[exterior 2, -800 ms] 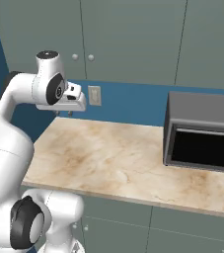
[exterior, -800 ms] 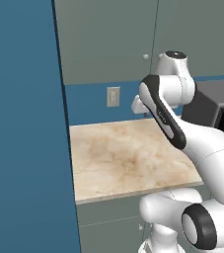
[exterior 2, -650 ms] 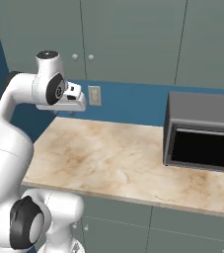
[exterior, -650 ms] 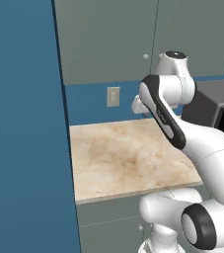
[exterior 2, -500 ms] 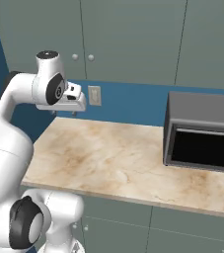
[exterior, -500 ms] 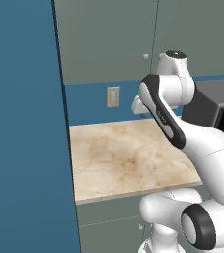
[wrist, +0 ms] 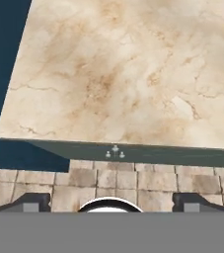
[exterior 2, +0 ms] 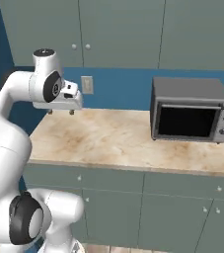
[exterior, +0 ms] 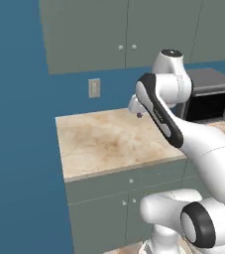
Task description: Navigate to the microwave.
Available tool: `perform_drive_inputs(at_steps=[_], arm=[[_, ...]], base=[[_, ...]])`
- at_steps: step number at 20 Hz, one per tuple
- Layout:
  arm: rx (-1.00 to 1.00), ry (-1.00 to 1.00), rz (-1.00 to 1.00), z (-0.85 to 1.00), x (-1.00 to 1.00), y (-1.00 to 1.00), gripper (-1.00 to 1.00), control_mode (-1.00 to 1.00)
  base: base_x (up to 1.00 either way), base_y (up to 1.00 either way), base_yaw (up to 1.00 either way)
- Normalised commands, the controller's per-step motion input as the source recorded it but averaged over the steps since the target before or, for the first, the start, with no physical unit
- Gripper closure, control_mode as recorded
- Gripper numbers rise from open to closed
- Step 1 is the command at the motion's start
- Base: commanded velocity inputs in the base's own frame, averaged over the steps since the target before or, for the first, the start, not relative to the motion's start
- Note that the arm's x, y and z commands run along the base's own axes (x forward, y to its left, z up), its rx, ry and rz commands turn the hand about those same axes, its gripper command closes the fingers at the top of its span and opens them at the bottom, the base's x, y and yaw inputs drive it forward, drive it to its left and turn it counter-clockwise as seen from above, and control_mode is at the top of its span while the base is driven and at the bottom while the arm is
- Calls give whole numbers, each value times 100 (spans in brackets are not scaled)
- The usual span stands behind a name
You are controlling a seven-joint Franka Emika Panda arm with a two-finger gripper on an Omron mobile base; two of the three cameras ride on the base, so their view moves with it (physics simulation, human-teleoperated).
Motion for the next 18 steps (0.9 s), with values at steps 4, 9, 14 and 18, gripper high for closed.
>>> perform_drive_inputs(at_steps=[4,9,14,18], arm=[[0,0,0,0,0,0,-100,100],[0,0,0,0,0,0,-100,100],[0,0,0,0,0,0,-100,100],[0,0,0,0,0,0,-100,100]], base=[[-40,0,-85],[-1,0,-100],[0,0,-100],[0,0,-100]])
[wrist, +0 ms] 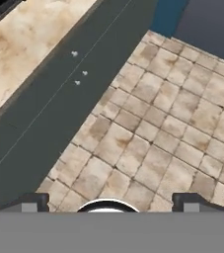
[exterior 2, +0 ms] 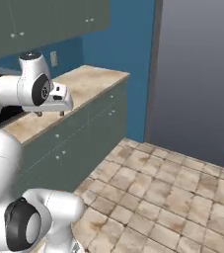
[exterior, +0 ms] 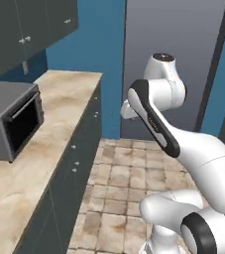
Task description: Navigate to the microwave.
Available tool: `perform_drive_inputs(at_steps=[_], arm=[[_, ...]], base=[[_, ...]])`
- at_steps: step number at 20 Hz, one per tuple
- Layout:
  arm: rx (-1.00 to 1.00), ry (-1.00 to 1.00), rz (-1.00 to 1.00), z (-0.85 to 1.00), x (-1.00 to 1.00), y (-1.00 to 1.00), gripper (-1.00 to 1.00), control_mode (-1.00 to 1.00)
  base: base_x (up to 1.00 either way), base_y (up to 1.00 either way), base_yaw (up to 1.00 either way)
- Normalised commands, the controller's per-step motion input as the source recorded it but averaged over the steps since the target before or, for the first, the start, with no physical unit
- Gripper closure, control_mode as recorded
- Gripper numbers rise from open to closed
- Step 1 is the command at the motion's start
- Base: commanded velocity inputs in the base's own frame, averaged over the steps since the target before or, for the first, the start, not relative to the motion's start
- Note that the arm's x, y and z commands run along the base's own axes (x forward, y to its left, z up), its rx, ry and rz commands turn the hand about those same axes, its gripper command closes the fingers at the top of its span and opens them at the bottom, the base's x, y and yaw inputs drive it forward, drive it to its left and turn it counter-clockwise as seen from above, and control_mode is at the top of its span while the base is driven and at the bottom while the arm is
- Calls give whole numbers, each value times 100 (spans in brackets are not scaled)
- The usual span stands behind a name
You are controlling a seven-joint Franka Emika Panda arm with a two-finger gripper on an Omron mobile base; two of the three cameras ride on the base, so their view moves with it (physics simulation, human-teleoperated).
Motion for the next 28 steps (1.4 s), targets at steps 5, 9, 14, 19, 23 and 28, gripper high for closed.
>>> perform_drive_inputs(at_steps=[5,9,14,19,23,28], arm=[[0,0,0,0,0,0,-100,100],[0,0,0,0,0,0,-100,100],[0,0,0,0,0,0,-100,100],[0,0,0,0,0,0,-100,100],[0,0,0,0,0,0,-100,100],[0,0,0,0,0,0,-100,100]], base=[[0,-5,-98],[0,-6,-97],[0,-14,-93],[2,-41,-85],[28,-26,-77],[56,5,-62]])
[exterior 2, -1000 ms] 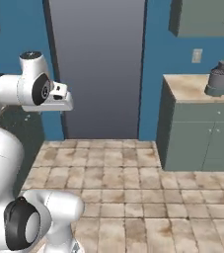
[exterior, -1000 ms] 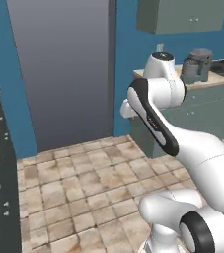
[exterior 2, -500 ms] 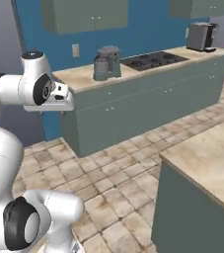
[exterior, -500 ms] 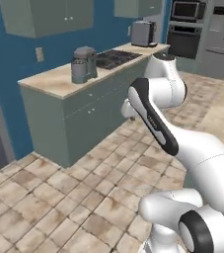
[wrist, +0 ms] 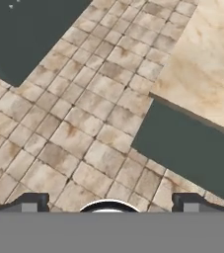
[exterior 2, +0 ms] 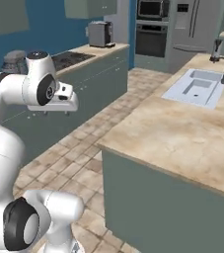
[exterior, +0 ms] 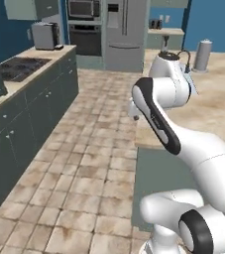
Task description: Navigate to the microwave.
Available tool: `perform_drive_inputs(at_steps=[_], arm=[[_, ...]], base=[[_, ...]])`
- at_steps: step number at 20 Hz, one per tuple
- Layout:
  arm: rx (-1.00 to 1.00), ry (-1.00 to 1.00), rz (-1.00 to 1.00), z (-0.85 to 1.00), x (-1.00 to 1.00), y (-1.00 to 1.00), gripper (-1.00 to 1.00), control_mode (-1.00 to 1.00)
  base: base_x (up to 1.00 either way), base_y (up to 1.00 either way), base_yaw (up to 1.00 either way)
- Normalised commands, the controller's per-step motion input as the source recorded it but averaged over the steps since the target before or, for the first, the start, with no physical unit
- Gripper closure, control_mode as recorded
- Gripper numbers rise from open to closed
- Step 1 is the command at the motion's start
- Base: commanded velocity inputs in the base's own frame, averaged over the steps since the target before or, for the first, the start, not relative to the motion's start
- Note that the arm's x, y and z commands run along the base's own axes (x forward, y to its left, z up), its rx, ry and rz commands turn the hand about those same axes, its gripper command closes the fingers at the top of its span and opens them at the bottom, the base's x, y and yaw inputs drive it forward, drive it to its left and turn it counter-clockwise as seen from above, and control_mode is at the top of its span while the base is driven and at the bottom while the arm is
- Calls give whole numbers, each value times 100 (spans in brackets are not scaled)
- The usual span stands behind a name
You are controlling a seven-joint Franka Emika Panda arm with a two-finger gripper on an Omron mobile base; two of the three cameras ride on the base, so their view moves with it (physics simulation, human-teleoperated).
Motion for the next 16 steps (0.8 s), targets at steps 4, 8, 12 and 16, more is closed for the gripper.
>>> perform_drive_inputs(at_steps=[4,8,12,16], arm=[[0,0,0,0,0,0,-100,100],[0,0,0,0,0,0,-100,100],[0,0,0,0,0,0,-100,100],[0,0,0,0,0,0,-100,100]], base=[[100,82,-42],[100,99,-35],[100,100,-32],[100,100,-32]])
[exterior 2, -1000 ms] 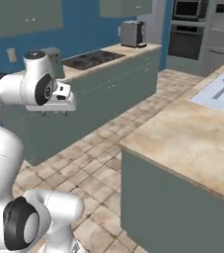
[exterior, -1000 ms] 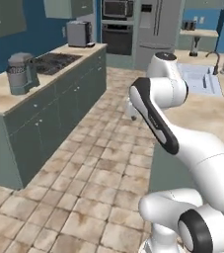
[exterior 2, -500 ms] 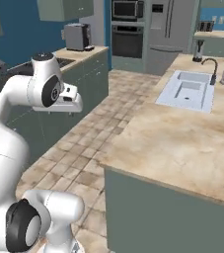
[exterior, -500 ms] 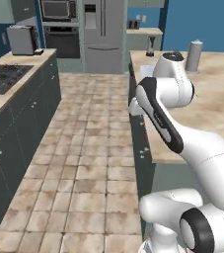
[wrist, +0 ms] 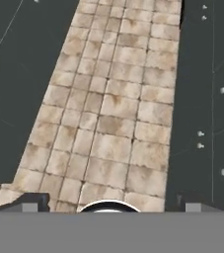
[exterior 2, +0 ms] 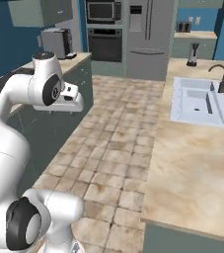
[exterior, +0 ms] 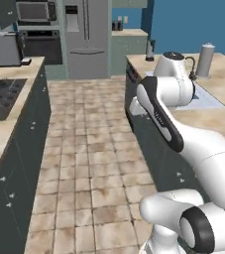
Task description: Navigate to the microwave.
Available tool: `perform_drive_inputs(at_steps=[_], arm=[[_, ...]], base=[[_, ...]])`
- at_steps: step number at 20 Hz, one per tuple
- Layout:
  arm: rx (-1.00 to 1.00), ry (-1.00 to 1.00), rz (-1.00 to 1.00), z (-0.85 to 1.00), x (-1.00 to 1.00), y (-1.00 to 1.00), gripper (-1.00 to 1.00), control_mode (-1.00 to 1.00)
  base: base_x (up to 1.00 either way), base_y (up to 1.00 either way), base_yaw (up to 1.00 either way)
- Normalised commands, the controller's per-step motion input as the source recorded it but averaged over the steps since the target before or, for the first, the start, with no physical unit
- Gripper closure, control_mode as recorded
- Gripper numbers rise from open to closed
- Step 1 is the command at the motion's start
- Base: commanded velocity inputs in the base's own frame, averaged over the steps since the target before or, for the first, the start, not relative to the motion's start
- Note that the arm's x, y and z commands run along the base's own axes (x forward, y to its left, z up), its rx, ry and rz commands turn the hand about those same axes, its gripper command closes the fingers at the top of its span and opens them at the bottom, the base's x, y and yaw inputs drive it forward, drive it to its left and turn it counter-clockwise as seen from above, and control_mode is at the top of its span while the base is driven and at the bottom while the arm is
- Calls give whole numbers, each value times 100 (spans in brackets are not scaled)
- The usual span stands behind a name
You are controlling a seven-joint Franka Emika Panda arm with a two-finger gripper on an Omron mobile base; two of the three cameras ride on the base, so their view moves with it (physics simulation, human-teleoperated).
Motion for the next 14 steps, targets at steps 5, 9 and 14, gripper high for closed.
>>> perform_drive_inputs(at_steps=[5,9,14], arm=[[0,0,0,0,0,0,-100,100],[0,0,0,0,0,0,-100,100],[0,0,0,0,0,0,-100,100]], base=[[100,93,-38],[100,75,-39],[100,34,-24]])
